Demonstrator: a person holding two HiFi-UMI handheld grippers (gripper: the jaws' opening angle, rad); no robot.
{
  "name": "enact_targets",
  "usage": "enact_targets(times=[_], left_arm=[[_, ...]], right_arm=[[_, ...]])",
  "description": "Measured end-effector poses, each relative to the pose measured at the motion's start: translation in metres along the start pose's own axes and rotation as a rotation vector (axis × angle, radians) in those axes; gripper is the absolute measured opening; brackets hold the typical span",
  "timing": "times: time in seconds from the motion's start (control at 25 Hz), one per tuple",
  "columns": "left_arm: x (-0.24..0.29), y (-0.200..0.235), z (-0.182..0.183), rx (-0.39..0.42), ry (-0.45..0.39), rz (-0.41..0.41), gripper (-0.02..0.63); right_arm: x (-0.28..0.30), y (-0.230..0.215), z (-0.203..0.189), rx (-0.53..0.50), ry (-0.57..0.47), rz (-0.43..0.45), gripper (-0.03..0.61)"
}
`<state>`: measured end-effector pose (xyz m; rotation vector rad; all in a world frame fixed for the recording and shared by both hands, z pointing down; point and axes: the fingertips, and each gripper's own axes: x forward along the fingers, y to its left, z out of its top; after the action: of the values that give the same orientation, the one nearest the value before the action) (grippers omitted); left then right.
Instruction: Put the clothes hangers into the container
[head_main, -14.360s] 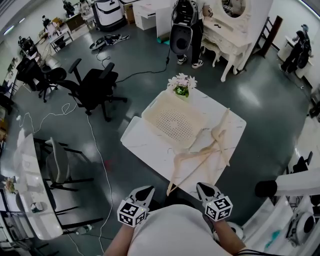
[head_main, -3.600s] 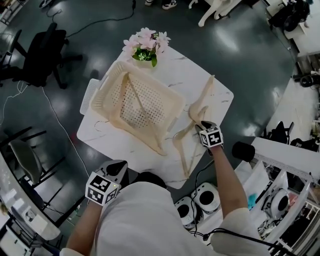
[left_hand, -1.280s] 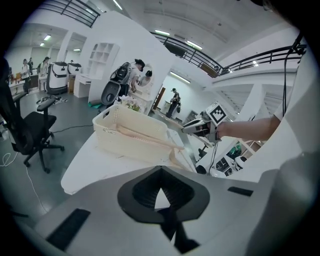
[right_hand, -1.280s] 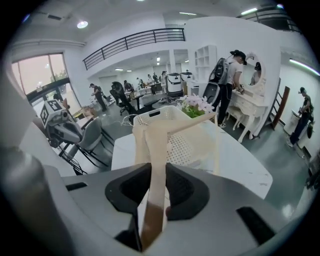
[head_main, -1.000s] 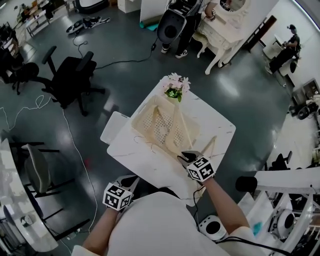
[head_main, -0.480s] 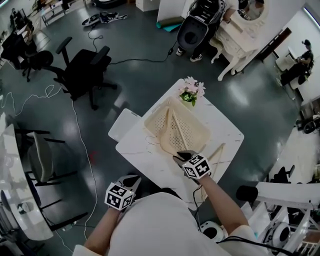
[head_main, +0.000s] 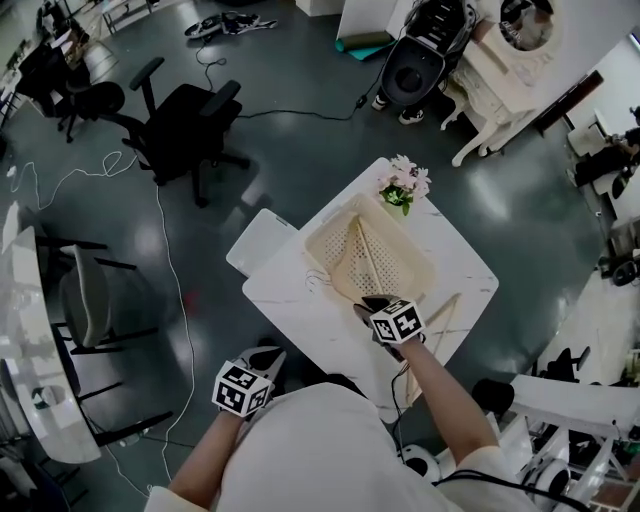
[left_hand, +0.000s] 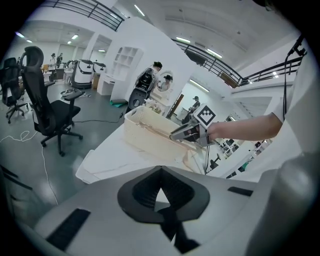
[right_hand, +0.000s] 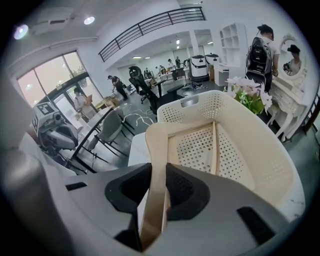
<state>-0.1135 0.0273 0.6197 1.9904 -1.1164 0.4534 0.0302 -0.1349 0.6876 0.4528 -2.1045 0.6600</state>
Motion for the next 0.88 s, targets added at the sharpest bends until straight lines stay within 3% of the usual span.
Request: enact_targets(times=[0.28, 0.4, 0.68, 0.88], left_arm=[[-0.002, 0.001, -0.003, -0.010, 0.001, 0.002, 0.008], [-0.003, 0.000, -0.003, -0.006, 0.000, -0.003, 0.008], [-0.002, -0.005, 0.000, 0.018, -0.002, -0.020, 0.008], [0.001, -0.010, 0.001, 0.046, 0.000, -0.048, 0.008]], right_arm=[[0.001, -0.003, 0.009, -0.020, -0.031, -0.048, 0.104], [-0.004, 0.000, 0.015, -0.018, -0.057, -0.047, 0.152], [-0.026, 0.005, 0.017, -0.054, -0.103, -0.065, 0.152], [-0.049, 0.008, 0.007, -0.012, -0.143, -0.080, 0.150]])
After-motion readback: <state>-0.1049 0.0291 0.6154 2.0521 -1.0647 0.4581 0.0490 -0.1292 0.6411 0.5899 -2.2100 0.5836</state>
